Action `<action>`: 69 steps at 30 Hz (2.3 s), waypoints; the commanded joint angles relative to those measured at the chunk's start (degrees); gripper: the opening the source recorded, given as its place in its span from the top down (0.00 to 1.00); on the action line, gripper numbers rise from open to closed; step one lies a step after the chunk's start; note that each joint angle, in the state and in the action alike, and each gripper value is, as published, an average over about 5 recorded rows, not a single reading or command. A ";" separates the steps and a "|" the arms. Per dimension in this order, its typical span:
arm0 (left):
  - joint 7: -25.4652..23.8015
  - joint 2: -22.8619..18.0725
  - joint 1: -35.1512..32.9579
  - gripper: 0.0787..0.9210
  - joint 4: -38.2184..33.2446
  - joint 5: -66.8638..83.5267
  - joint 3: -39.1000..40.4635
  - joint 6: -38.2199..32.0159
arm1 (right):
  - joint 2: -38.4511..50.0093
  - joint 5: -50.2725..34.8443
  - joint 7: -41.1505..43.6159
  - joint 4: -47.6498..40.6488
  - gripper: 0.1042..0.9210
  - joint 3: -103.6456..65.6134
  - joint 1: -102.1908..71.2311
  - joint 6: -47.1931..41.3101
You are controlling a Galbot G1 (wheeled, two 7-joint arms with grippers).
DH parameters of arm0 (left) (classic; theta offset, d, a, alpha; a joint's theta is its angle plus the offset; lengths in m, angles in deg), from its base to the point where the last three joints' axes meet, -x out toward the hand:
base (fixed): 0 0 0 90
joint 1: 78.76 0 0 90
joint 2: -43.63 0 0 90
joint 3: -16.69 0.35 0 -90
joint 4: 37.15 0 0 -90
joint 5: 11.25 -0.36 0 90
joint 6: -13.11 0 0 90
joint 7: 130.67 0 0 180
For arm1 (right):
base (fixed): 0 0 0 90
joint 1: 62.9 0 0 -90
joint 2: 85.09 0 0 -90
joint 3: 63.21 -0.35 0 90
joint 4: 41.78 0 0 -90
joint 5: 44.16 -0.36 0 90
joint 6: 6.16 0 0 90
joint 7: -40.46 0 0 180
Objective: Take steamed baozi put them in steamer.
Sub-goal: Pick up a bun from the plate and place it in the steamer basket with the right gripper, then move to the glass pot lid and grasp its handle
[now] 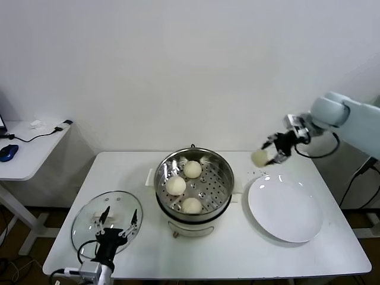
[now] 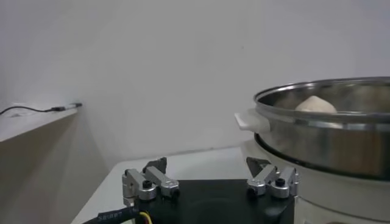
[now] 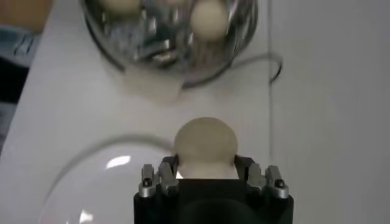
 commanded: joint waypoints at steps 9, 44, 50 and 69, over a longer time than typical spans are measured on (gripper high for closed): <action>-0.71 0.18 0.62 0.12 -0.44 1.96 0.21 1.97 | -14.32 -19.42 -12.75 15.51 0.36 13.06 9.17 -13.81; -0.60 0.13 1.22 0.12 0.88 2.89 -0.30 1.82 | -17.62 -6.96 -14.89 3.27 0.33 11.09 -4.37 -13.49; -0.78 0.41 0.86 0.12 0.22 3.56 -0.16 2.72 | -17.36 -4.48 -8.81 1.86 0.16 10.34 -2.07 -6.60; 4.07 1.72 2.64 0.12 -0.93 12.05 -2.73 6.90 | 2.77 -17.53 -41.09 1.57 0.12 -32.95 -20.02 -6.39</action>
